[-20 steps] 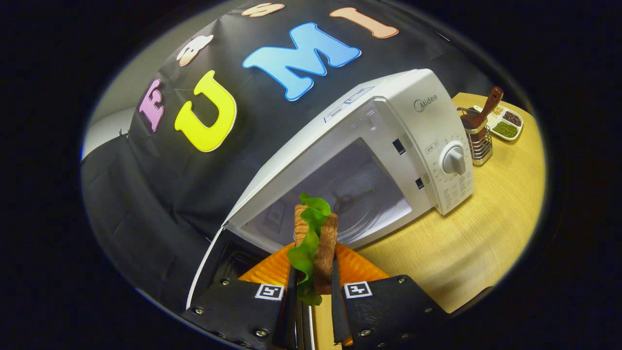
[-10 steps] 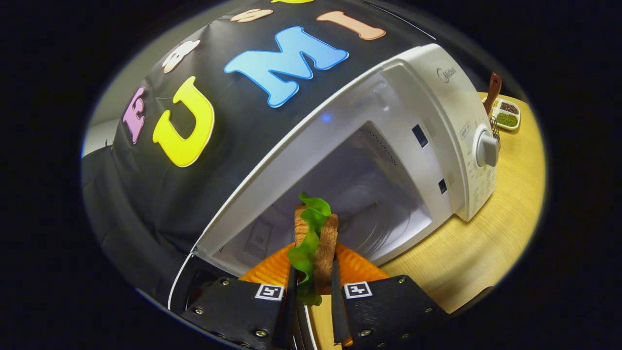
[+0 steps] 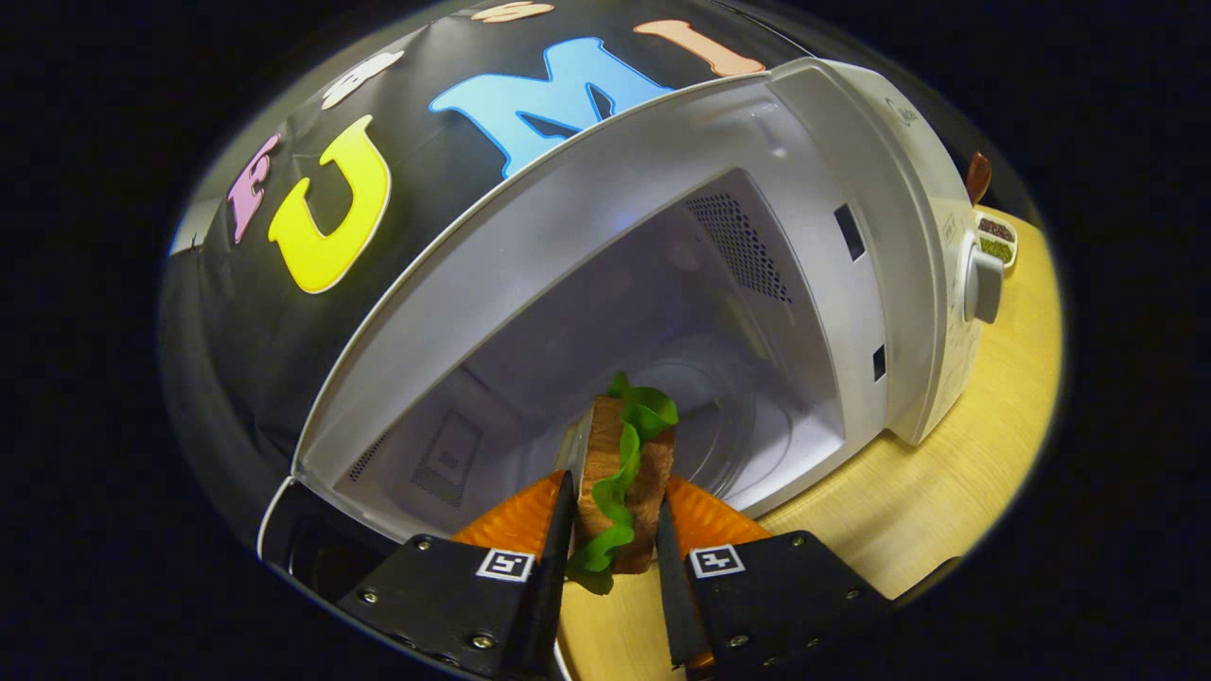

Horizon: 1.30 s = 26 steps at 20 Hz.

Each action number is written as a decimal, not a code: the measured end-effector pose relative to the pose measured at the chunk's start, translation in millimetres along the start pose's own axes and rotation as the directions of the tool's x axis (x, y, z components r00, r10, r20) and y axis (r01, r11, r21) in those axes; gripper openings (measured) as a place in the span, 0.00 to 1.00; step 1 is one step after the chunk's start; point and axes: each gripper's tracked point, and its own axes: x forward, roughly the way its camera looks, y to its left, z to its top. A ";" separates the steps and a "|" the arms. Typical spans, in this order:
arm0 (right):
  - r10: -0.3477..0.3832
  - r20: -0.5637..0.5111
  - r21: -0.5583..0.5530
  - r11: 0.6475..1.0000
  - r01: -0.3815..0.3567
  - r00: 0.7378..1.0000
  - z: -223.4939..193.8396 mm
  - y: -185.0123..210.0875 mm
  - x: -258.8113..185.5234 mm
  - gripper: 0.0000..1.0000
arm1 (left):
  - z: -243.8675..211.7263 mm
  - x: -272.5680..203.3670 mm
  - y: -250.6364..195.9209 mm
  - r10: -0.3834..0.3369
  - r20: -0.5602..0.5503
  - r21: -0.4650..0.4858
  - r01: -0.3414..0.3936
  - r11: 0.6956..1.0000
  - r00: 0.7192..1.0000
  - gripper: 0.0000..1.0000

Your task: Open the microwave oven with the left hand, put the food in, and close the microwave oven.

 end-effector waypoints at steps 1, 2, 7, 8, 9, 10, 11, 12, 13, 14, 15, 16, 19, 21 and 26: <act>-0.017 0.003 -0.023 1.000 0.017 1.000 0.1 -1.4 0.8 0.45 | -0.8 -1.4 2.1 0.001 -0.002 -0.002 -0.001 1.000 1.000 0.97; -0.048 0.015 -0.065 0.997 0.049 0.999 2.1 -7.1 1.4 0.43 | -1.2 -2.1 2.8 0.003 -0.007 -0.003 -0.003 1.000 1.000 0.97; -0.133 0.039 -0.271 0.953 0.139 0.990 5.7 -22.3 1.3 0.76 | -0.9 -2.3 -1.5 0.004 0.001 -0.006 -0.004 1.000 1.000 0.97; -0.147 0.058 -0.317 0.935 0.158 0.987 11.4 -23.6 -2.6 0.97 | -1.7 -2.4 -3.1 0.001 0.001 -0.009 -0.001 1.000 1.000 0.96; -0.145 0.079 -0.356 0.920 0.164 0.986 15.0 -22.3 -2.8 0.98 | -1.4 -3.7 -4.7 -0.002 0.002 -0.009 0.002 1.000 1.000 0.96; -0.133 0.098 -0.390 0.907 0.161 0.986 20.1 -19.5 -5.9 0.98 | -0.2 -3.9 -8.2 -0.007 0.004 -0.006 0.007 1.000 1.000 0.97; -0.110 0.114 -0.414 0.898 0.147 0.987 25.2 -13.9 -10.9 0.98 | -2.0 -4.1 -11.8 -0.009 0.006 -0.004 0.009 1.000 1.000 0.96; -0.087 0.124 -0.429 0.893 0.132 0.988 28.2 -8.4 -16.0 0.98 | -2.8 -4.2 -14.5 -0.013 0.006 -0.005 0.013 1.000 1.000 0.97; -0.063 0.133 -0.443 0.889 0.116 0.989 32.3 -1.6 -24.5 0.98 | -2.5 -5.1 -16.3 -0.019 0.006 -0.008 0.019 1.000 1.000 0.97; -0.045 0.138 -0.455 0.885 0.104 0.989 36.0 2.6 -32.6 0.98 | -1.9 -4.0 -19.7 -0.024 0.009 -0.010 0.025 1.000 1.000 0.96; -0.025 0.143 -0.468 0.879 0.090 0.989 40.4 7.4 -43.0 0.98 | -3.1 -2.2 -22.0 -0.025 0.013 -0.010 0.025 1.000 1.000 0.97; -0.005 0.145 -0.482 0.873 0.075 0.989 43.5 11.7 -53.6 0.98 | -3.7 -1.6 -24.4 -0.028 0.017 -0.013 0.028 1.000 0.999 0.97; 0.052 0.165 -0.524 0.850 0.043 0.985 56.8 20.4 -90.6 0.98 | -6.4 -0.8 -35.9 -0.049 0.022 -0.026 0.050 0.998 0.999 0.96; 0.087 0.187 -0.551 0.834 0.031 0.979 68.4 24.3 -119.1 0.98 | -7.6 1.2 -41.7 -0.063 0.031 -0.024 0.064 0.998 0.998 0.96; 0.165 0.245 -0.582 0.813 0.008 0.955 105.0 32.3 -191.3 0.98 | -13.9 11.1 -42.7 -0.068 0.042 -0.029 0.070 0.997 0.997 0.99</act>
